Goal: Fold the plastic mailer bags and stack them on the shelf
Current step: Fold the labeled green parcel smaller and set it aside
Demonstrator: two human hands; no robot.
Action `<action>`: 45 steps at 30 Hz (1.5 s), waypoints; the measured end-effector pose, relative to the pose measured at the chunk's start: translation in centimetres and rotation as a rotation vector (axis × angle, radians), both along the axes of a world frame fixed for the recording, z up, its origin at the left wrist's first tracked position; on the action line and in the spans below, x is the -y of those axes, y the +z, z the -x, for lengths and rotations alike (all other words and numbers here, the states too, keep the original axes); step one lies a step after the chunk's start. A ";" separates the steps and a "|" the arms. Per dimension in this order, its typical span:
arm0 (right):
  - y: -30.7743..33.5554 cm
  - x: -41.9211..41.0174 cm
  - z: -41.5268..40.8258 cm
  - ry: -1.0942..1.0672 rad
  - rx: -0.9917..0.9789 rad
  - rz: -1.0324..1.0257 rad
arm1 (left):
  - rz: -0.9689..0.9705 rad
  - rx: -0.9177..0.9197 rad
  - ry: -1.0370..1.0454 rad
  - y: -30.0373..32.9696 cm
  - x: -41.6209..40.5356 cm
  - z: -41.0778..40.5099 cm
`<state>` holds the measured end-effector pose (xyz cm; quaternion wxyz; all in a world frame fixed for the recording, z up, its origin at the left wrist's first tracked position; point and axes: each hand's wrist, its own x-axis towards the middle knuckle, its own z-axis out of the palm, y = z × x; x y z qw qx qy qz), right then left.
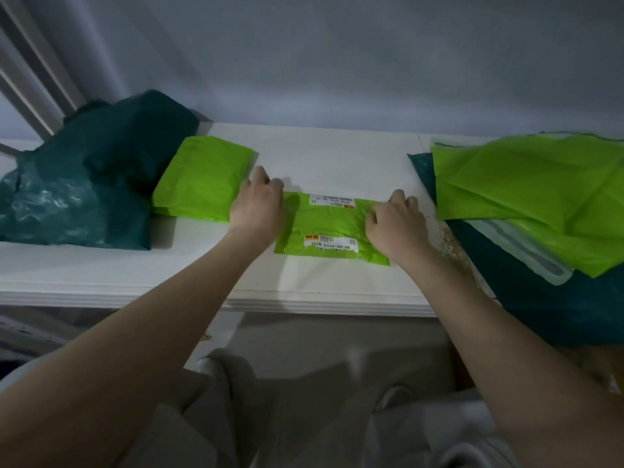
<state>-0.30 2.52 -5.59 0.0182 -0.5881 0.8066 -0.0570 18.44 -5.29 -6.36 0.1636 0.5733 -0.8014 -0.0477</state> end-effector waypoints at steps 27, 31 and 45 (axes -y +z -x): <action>-1.0 2.4 -3.3 0.240 0.059 -0.053 | -0.180 0.194 -0.289 -0.1 -1.8 3.3; -0.8 2.8 -3.4 0.228 0.051 -0.060 | -0.201 0.210 -0.294 0.0 -1.4 3.3; -1.5 2.3 -3.2 0.199 0.139 0.049 | -0.245 0.102 -0.265 -0.9 -1.7 2.9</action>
